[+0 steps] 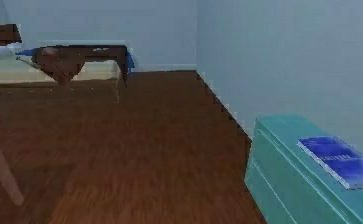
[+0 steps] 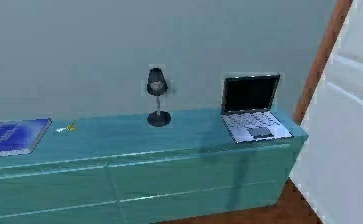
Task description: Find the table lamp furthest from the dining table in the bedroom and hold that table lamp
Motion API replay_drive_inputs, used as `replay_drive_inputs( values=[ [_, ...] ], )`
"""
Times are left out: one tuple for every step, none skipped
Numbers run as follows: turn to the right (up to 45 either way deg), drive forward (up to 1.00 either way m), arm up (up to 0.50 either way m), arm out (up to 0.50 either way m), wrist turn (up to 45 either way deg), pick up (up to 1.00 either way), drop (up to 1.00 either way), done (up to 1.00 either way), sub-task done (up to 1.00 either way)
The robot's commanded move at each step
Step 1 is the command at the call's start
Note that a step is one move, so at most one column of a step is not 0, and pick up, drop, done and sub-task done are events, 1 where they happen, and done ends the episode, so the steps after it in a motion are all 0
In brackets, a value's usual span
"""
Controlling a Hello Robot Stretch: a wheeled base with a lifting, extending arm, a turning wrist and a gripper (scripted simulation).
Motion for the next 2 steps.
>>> replay_drive_inputs(
  values=[
    [45.0, 0.0, 0.0, 0.0, 0.0, 0.0, 0.0, 0.0, 0.0],
    [30.0, 0.0, 0.0, 0.0, 0.0, 0.0, 0.0, 0.0, 0.0]
  ],
)
